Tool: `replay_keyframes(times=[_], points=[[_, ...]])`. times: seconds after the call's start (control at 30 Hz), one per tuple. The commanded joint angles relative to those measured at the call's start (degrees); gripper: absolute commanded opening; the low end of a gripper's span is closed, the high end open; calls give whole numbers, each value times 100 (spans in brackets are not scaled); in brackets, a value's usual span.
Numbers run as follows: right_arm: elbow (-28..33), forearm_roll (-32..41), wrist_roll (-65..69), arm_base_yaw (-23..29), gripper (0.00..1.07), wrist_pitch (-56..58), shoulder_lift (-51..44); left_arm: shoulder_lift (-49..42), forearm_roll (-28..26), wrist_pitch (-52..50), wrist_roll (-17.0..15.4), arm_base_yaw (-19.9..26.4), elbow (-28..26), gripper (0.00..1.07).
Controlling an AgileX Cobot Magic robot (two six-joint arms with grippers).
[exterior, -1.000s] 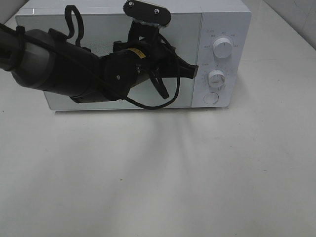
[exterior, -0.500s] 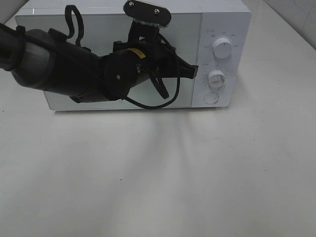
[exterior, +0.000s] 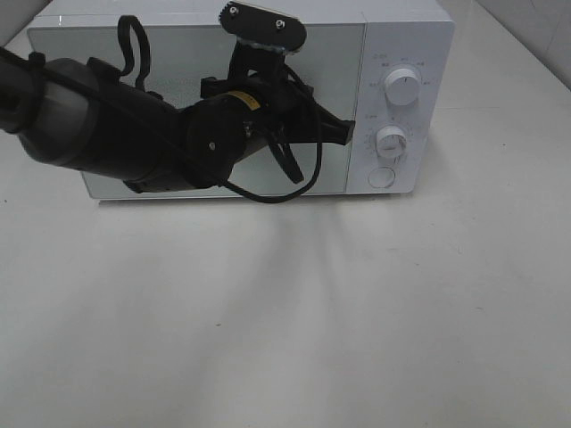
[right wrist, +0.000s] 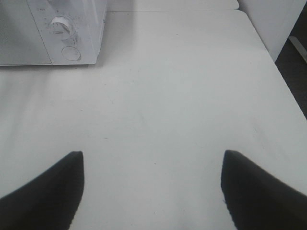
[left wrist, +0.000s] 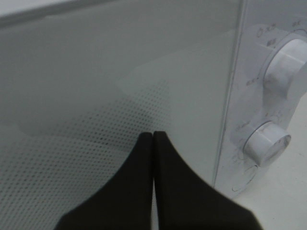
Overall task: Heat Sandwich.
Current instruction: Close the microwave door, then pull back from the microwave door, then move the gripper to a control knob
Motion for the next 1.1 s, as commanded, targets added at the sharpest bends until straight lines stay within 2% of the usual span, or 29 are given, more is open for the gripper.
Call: replay_keyframes(times=[0.03,0.1,0.17,0.2,0.33,0.43,0.47,0.53,0.57,0.6,0.63,0.67,0.7,0.73,0.83,1.03,1.1], points=[[29,17,-11,-40,76,-57,-160,-246,-275,-642,-11,-92,327,0],[29,17,-11,-40,76,-57,-160,-309,-275,-688,-11,-143,435,0],[29,17,-11,-40,76,-57,-160,-539,-350,-688,-17,-309,842,0],[29,17,-11,-40,76,-57,-160,-539,-350,-688,-17,-309,842,0],[29,17,-11,-40,76,-57,-160,-997,-561,-688,-17,-556,1444,0],[29,17,-11,-40,76,-57,-160,-1175,-733,-682,-17,-613,1639,0],[29,17,-11,-40,76,-57,-160,-1341,-848,-510,-17,-636,1805,3],[29,17,-11,-40,76,-57,-160,-1501,-877,-155,-17,-636,1902,21],[29,17,-11,-40,76,-57,-160,-1501,-877,-155,-17,-636,1902,21],[29,17,-11,-40,76,-57,-160,-1570,-877,0,-17,-636,1937,33],[29,17,-11,-40,76,-57,-160,-1696,-940,413,-17,-636,1994,67],[29,17,-6,-40,76,-57,-160,-1725,-974,647,-11,-636,1994,87],[29,17,-6,-40,76,-57,-160,-1725,-974,647,-11,-636,1994,87],[29,17,-6,-40,76,-57,-160,-1765,-991,859,-11,-636,1994,103],[29,17,-6,-40,76,-57,-160,-1845,-951,1324,-11,-636,1994,98],[29,17,-6,-40,76,-57,-160,-1856,-911,1977,0,-625,1994,98],[29,17,-6,-40,76,-57,-160,-1954,-911,2653,0,-521,1977,98]])
